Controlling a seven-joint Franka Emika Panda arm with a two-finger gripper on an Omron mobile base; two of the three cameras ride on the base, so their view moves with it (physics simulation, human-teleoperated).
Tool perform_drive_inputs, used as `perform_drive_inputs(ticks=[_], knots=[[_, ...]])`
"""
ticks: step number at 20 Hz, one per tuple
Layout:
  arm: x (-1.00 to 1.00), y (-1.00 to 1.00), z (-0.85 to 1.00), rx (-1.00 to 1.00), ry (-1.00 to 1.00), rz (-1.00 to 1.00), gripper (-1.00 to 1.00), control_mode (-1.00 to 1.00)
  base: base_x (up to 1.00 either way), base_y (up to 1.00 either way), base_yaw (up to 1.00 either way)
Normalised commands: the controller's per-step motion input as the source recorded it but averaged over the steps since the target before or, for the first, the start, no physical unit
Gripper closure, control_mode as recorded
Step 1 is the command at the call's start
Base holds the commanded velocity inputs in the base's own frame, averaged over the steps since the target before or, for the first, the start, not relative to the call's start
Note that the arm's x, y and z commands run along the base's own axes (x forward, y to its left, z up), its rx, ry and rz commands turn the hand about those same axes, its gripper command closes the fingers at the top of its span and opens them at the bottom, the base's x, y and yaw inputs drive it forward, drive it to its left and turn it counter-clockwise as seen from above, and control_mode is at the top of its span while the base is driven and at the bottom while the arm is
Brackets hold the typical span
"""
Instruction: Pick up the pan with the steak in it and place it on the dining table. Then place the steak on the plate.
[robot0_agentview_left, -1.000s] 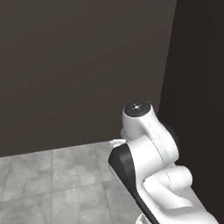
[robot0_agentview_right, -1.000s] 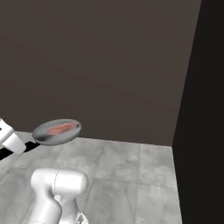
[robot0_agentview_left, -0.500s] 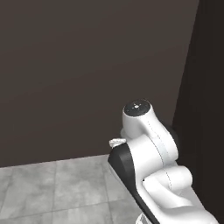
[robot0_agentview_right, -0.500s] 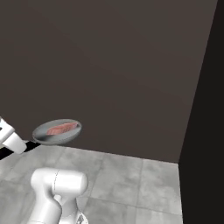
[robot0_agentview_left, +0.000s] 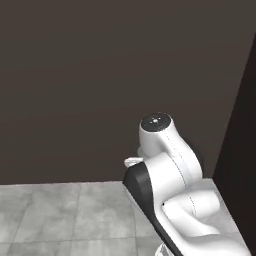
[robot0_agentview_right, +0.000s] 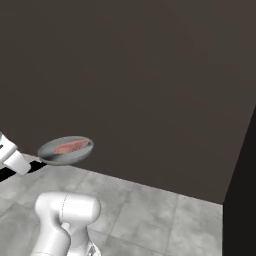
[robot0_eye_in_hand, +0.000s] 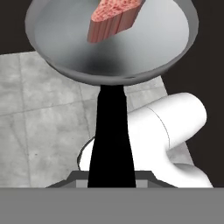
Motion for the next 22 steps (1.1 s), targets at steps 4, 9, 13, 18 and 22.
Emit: perform_drive_inputs(ticks=[4,9,13,18,22], knots=[[0.0,0.0,0.0,0.0,0.0,0.0,1.0,1.0,0.23,-0.18,0.33],[0.0,0.0,0.0,0.0,0.0,0.0,1.0,1.0,0.13,-0.15,0.36],[0.0,0.0,0.0,0.0,0.0,0.0,1.0,1.0,0.01,-0.07,0.42],[0.0,0.0,0.0,0.0,0.0,0.0,1.0,1.0,0.0,-0.04,0.44],[0.0,0.0,0.0,0.0,0.0,0.0,1.0,1.0,0.0,-0.01,0.46]])
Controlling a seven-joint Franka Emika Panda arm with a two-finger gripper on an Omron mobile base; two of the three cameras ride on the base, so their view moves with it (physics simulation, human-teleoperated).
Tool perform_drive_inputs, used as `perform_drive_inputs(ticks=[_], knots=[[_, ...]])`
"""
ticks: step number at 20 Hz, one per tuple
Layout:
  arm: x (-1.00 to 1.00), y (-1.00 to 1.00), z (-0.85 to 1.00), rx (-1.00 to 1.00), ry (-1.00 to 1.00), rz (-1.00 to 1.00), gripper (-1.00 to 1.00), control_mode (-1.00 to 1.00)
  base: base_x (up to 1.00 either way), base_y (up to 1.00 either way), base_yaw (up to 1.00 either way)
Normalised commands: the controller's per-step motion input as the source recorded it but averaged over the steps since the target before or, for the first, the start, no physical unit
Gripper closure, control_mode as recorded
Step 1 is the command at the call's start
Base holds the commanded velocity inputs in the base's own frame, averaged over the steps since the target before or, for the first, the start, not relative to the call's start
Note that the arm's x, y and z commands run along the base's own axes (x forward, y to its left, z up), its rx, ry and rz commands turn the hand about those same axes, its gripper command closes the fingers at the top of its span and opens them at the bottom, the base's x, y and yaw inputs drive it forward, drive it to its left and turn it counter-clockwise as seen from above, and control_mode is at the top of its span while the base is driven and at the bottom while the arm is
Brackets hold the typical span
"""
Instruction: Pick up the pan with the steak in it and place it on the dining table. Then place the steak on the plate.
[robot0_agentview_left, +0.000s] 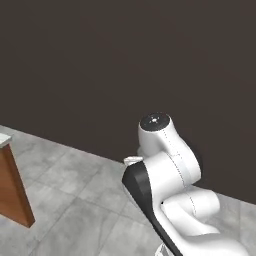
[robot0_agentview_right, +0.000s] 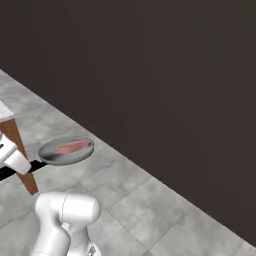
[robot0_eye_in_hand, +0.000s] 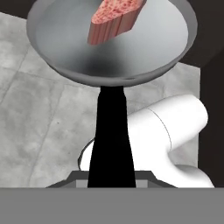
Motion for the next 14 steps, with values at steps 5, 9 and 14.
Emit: perform_drive_inputs(ticks=[5,9,14], knots=[[0.0,0.0,0.0,0.0,0.0,0.0,1.0,1.0,0.0,0.0,0.48],[0.0,0.0,0.0,0.0,0.0,0.0,1.0,1.0,0.0,0.0,0.48],[0.0,0.0,0.0,0.0,0.0,0.0,1.0,1.0,0.0,-0.01,0.47]])
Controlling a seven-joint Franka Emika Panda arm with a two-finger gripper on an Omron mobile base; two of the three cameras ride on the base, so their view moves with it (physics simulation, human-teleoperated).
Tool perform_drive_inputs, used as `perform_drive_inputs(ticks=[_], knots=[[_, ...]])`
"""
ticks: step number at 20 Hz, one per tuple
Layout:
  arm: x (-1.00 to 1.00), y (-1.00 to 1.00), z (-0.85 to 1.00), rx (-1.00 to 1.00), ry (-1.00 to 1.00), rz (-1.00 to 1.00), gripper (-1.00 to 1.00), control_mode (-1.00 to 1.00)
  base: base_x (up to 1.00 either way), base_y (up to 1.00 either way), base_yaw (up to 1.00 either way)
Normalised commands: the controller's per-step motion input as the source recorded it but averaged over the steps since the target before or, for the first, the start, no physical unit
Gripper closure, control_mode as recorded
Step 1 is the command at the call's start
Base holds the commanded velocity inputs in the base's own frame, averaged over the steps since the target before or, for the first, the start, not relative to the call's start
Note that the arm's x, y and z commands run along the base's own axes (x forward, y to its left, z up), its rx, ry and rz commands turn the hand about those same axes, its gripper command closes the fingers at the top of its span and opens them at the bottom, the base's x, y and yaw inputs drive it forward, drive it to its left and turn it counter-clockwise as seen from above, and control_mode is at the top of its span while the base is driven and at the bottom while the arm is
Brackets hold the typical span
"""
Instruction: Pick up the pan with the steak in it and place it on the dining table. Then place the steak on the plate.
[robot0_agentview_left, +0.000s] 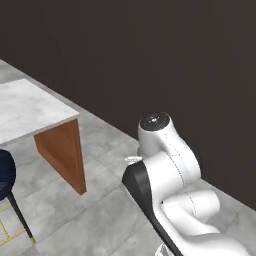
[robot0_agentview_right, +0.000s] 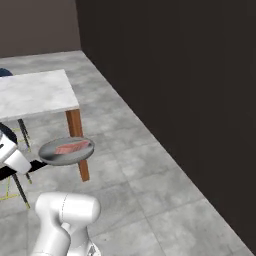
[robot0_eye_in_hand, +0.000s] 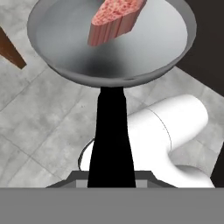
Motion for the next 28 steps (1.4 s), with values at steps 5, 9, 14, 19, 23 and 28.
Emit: perform_drive_inputs(ticks=[5,9,14,19,23,28], knots=[[0.0,0.0,0.0,0.0,0.0,0.0,1.0,1.0,0.0,-0.03,0.46],[0.0,0.0,0.0,0.0,0.0,0.0,1.0,1.0,0.0,-0.03,0.46],[0.0,0.0,0.0,0.0,0.0,0.0,1.0,1.0,0.0,-0.06,0.45],[0.0,0.0,0.0,0.0,0.0,0.0,1.0,1.0,0.0,-0.1,0.43],[0.0,0.0,0.0,0.0,0.0,0.0,1.0,1.0,0.05,-0.24,0.2],[0.0,0.0,0.0,0.0,0.0,0.0,1.0,1.0,0.01,-0.49,0.02]])
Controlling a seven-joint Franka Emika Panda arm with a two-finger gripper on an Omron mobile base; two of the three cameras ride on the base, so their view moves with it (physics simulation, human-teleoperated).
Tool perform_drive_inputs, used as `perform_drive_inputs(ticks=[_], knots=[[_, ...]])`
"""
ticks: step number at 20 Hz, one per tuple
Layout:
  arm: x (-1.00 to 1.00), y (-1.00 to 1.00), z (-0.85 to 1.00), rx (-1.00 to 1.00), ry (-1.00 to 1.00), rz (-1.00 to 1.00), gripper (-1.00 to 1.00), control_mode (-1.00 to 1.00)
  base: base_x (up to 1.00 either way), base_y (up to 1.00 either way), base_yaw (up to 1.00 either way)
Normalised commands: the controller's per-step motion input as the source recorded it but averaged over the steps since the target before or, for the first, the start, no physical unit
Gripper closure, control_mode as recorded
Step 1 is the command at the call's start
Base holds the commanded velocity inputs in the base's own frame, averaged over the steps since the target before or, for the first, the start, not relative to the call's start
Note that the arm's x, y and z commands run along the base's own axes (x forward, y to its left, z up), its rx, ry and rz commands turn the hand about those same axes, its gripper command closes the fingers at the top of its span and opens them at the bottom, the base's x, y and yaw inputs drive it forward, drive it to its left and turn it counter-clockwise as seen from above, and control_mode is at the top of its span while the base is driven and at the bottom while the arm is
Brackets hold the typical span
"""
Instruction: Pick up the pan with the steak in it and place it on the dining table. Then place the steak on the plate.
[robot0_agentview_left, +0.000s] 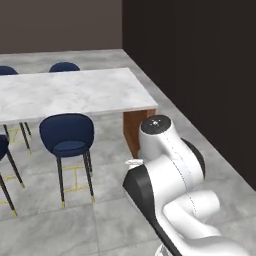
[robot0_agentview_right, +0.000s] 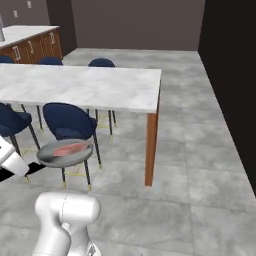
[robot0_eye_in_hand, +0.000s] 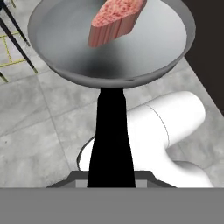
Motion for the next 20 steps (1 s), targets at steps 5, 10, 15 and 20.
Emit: perform_drive_inputs(ticks=[5,10,15,20], knots=[[0.0,0.0,0.0,0.0,0.0,0.0,1.0,1.0,0.09,-0.87,0.0],[0.0,0.0,0.0,0.0,0.0,0.0,1.0,1.0,0.16,-0.99,0.0],[0.0,0.0,0.0,0.0,0.0,0.0,1.0,1.0,0.21,-1.0,0.0],[0.0,0.0,0.0,0.0,0.0,0.0,1.0,1.0,0.25,-0.99,0.0]])
